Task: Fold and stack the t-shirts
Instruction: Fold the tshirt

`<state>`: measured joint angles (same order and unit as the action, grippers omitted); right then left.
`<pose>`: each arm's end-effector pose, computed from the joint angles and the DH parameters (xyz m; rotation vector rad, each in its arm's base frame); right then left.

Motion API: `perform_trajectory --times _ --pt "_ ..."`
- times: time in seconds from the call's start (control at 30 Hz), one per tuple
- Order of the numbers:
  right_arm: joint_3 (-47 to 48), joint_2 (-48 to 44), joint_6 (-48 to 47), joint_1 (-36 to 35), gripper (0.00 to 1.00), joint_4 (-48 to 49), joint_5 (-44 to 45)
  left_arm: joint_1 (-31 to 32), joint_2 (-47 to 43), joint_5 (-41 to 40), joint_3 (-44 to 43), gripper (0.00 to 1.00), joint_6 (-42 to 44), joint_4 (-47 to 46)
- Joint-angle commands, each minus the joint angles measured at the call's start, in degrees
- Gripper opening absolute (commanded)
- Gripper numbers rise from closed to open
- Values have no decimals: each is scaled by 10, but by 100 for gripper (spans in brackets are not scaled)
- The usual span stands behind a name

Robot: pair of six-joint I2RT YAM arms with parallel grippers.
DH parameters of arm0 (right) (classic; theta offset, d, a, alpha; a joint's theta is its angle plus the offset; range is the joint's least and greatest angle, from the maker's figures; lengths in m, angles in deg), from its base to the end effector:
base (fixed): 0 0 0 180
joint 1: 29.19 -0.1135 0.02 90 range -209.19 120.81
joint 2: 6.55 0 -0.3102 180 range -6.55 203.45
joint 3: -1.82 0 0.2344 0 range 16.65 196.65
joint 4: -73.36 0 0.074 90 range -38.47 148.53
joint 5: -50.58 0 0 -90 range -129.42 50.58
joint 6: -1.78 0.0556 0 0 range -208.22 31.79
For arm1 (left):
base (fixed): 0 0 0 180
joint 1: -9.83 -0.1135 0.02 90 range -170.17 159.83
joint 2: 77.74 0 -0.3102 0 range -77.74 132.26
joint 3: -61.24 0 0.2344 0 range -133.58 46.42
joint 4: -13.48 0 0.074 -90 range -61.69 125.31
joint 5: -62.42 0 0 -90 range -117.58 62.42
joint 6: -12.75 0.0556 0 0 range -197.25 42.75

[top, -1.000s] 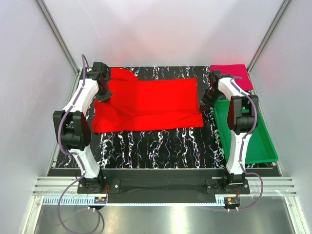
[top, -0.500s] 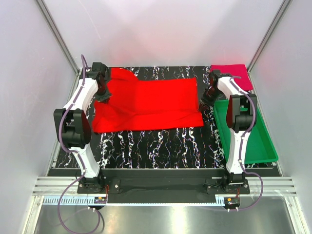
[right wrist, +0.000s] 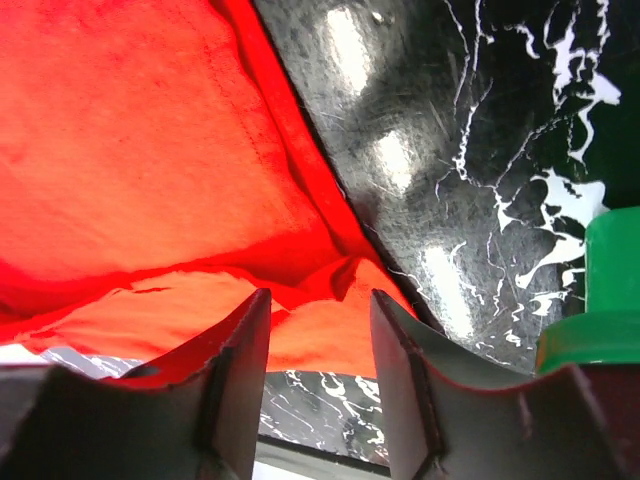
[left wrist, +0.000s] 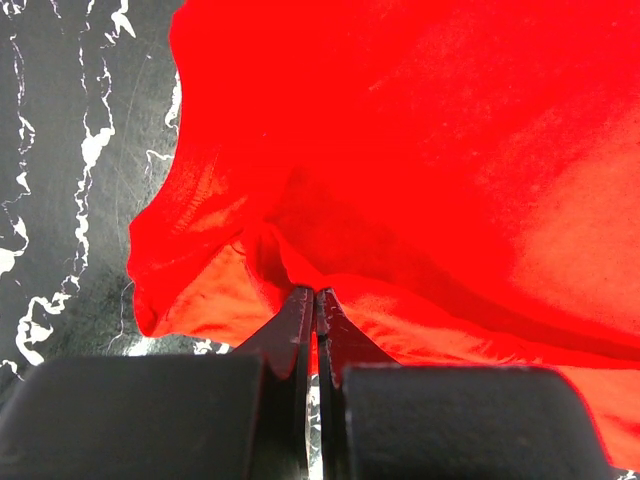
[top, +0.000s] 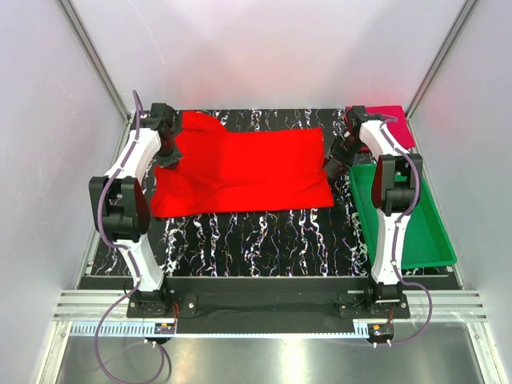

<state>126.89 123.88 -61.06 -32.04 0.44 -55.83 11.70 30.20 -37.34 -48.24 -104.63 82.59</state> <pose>0.4790 0.0396 0.2030 0.5841 2.9213 0.4940 0.3991 -0.0036 0.2959 -0.6453 2.6423 0.0885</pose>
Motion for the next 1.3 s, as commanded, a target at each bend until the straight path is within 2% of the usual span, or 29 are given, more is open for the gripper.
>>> perform_trajectory --times 0.0,0.27,0.53,0.6,0.63,0.73,0.83,1.0,1.27 --pt "4 -29 -19 3 52 -4 -22 -5 1 -24 1 0 7 -23" --pt "-140 -103 -31 1 53 54 -68 -9 -8 -28 19 1 14 -33" --pt "-140 -111 -18 -7 49 75 -80 -13 -12 -25 25 1 22 -45" --pt "-140 -103 -11 -9 40 81 -90 -14 -10 -24 26 1 22 -48" --pt "-141 -98 -8 -10 29 84 -93 -14 -11 -23 27 1 21 -50" --pt "-140 -83 3 -14 14 91 -97 -14 -15 -22 34 1 22 -51" --pt "-135 -71 5 -15 10 96 -97 -15 -20 -17 44 1 22 -57" --pt "-109 -43 12 -15 9 99 -93 -15 -25 -12 54 1 24 -66" --pt "-13 28 18 -8 8 99 -72 -18 -26 -12 59 1 28 -77"
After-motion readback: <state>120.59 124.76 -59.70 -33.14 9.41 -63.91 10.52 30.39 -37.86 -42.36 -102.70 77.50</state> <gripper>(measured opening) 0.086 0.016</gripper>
